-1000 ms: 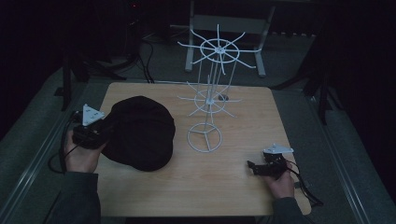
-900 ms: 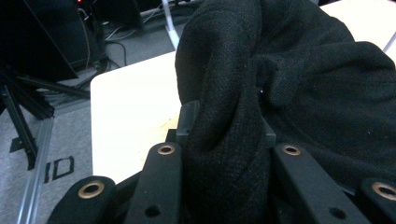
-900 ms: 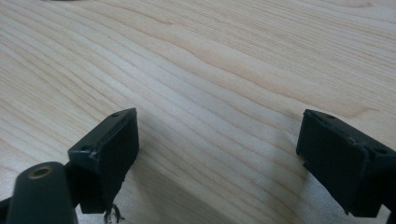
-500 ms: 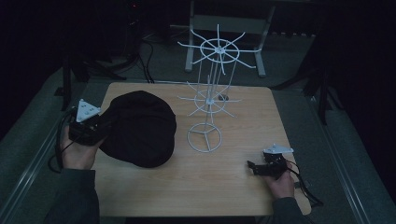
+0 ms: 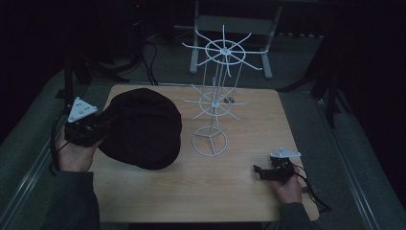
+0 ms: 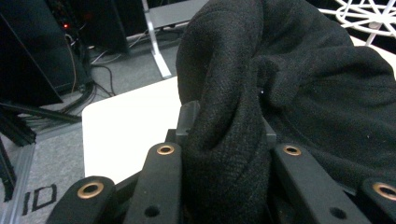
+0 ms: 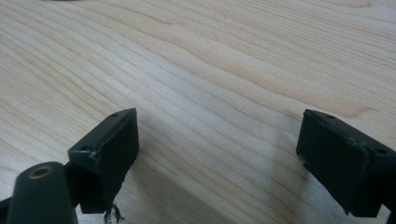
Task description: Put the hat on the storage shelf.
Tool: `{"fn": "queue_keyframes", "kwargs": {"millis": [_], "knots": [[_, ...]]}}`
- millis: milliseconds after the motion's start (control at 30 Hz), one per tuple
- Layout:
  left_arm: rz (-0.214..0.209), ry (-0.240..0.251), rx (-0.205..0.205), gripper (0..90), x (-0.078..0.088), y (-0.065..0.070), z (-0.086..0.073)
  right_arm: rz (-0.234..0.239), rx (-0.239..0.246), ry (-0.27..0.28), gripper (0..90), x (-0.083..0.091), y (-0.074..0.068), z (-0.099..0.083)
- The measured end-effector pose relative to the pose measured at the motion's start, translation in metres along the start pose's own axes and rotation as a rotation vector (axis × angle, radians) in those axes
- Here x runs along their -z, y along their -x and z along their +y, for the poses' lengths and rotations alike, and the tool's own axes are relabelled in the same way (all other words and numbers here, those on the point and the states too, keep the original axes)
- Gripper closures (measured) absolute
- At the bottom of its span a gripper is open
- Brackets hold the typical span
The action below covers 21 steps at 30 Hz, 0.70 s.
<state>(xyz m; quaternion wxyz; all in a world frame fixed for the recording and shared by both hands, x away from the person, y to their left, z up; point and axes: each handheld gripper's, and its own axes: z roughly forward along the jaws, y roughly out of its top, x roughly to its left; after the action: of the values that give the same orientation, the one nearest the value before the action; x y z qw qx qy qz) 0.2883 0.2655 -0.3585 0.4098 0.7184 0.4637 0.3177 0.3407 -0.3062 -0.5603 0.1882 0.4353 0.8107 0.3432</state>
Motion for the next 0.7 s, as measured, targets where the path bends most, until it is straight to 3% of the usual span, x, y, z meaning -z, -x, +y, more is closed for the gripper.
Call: {"fn": "queue_keyframes", "kwargs": {"millis": [567, 700], "knots": [[-0.053, 0.049, -0.015, 73.2, 0.011, -0.007, 0.012, 0.0, 0.0, 0.002, 12.9, 0.0, 0.0, 0.0], [-0.082, 0.065, -0.026, 72.9, 0.014, -0.008, 0.015, 0.0, 0.0, 0.002, 12.8, 0.0, 0.0, 0.0]]}}
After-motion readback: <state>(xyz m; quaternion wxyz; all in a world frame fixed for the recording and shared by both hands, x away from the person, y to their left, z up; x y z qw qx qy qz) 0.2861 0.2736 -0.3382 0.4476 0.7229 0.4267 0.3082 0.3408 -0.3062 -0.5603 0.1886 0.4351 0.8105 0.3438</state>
